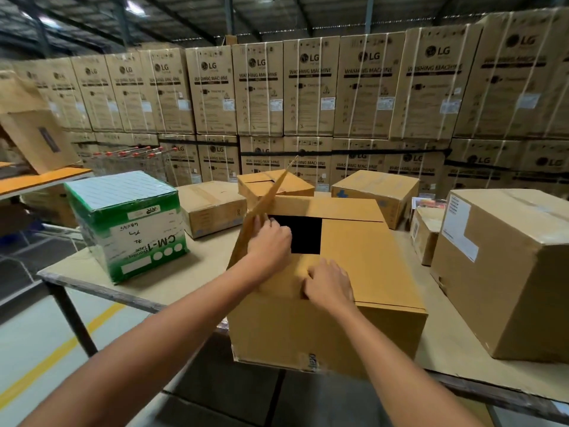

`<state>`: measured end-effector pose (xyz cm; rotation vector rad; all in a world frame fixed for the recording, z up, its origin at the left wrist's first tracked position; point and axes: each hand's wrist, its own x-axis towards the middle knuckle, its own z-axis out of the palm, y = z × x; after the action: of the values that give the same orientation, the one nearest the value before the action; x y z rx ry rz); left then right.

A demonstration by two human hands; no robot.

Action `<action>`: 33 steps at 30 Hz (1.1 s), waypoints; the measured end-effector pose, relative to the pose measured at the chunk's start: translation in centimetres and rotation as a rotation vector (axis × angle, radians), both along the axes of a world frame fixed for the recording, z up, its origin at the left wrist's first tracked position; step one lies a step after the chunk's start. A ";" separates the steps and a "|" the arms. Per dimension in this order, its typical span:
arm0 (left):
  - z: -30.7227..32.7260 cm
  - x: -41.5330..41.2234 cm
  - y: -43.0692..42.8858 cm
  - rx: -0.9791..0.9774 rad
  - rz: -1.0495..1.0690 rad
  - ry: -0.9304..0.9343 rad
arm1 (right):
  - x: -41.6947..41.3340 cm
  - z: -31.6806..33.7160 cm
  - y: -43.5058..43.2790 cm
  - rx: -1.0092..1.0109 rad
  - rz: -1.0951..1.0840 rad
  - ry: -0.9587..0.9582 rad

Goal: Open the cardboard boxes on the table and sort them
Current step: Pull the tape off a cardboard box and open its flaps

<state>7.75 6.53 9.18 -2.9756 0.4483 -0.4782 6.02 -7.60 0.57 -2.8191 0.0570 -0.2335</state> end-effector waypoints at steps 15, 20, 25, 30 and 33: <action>-10.6 4.8 11.6 -1.068 0.282 0.638 | 0.1 -1.1 0.4 -0.077 0.041 -0.041; -10.4 5.5 11.5 -0.907 0.246 0.595 | 0.5 -1.1 0.2 -0.091 0.052 -0.025; -9.4 8.4 11.1 -0.749 0.226 0.584 | 1.7 0.0 -0.1 -0.042 0.012 -0.010; -8.6 13.3 9.4 -0.729 0.192 0.558 | 5.9 1.9 -2.0 -0.040 -0.012 -0.094; -8.2 16.4 7.7 -0.756 0.131 0.502 | 10.0 2.8 -3.9 -0.040 -0.008 -0.126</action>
<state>24.18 14.23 0.98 -3.8278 0.0991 0.1842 16.03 -11.47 3.38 -2.8368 0.0354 -0.4170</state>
